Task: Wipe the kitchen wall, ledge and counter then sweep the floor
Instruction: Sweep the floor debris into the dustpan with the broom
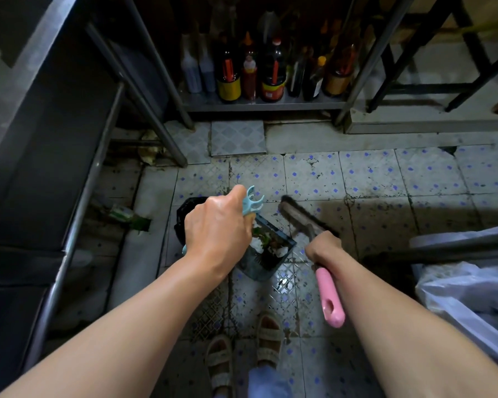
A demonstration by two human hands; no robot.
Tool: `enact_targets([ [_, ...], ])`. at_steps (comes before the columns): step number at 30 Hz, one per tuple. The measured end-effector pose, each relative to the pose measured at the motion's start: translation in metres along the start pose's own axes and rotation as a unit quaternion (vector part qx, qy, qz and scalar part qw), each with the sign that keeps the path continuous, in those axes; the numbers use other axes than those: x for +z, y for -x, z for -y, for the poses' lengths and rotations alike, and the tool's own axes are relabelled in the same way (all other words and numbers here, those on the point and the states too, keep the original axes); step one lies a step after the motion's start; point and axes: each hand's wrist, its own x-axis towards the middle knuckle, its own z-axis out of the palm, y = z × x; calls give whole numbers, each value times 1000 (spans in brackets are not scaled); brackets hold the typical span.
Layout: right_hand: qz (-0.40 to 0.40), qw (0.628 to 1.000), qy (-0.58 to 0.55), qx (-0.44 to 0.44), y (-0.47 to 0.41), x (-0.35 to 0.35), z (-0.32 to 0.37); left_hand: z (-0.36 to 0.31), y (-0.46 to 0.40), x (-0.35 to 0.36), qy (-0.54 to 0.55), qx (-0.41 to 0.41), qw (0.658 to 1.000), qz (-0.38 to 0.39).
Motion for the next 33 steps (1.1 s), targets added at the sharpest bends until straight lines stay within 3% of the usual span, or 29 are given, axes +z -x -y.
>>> enact_targets([
  [13,44,993,104,-46,55,23,-15,1,12,-1,13,6,1000,28],
  [20,23,999,27,18,78,32,-23,22,24,-10,43,23,999,23],
  [33,-46,997,-1,66,98,37,-38,47,62,-17,32,49,998,36],
])
